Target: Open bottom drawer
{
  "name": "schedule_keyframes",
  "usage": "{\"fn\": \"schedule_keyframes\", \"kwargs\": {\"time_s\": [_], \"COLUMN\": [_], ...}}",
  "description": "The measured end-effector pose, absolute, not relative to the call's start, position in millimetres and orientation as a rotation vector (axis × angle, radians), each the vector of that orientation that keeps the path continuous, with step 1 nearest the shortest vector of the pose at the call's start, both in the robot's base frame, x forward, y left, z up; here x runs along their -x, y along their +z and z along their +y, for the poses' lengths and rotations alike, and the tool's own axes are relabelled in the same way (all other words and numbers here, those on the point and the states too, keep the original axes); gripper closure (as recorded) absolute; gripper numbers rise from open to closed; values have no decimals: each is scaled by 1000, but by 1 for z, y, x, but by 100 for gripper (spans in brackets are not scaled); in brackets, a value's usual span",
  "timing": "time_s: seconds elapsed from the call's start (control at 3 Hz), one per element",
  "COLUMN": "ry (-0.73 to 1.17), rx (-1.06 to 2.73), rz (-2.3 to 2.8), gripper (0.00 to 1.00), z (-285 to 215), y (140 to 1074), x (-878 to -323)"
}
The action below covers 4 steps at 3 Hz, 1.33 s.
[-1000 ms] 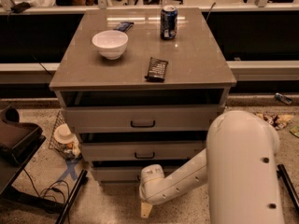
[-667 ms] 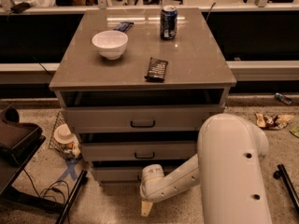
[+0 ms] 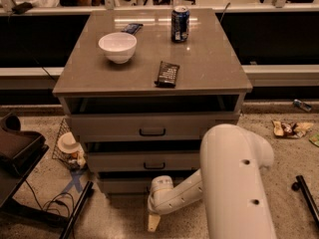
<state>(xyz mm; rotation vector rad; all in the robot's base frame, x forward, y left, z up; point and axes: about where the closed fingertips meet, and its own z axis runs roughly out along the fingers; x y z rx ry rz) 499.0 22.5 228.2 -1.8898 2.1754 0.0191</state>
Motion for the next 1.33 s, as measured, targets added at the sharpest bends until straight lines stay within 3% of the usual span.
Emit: {"fn": "schedule_keyframes", "kwargs": {"time_s": [1.33], "ry": [106], "rx": [1931], "rz": [2162], "gripper": [0], "z": [38], "y": [134], "x": [-540]}}
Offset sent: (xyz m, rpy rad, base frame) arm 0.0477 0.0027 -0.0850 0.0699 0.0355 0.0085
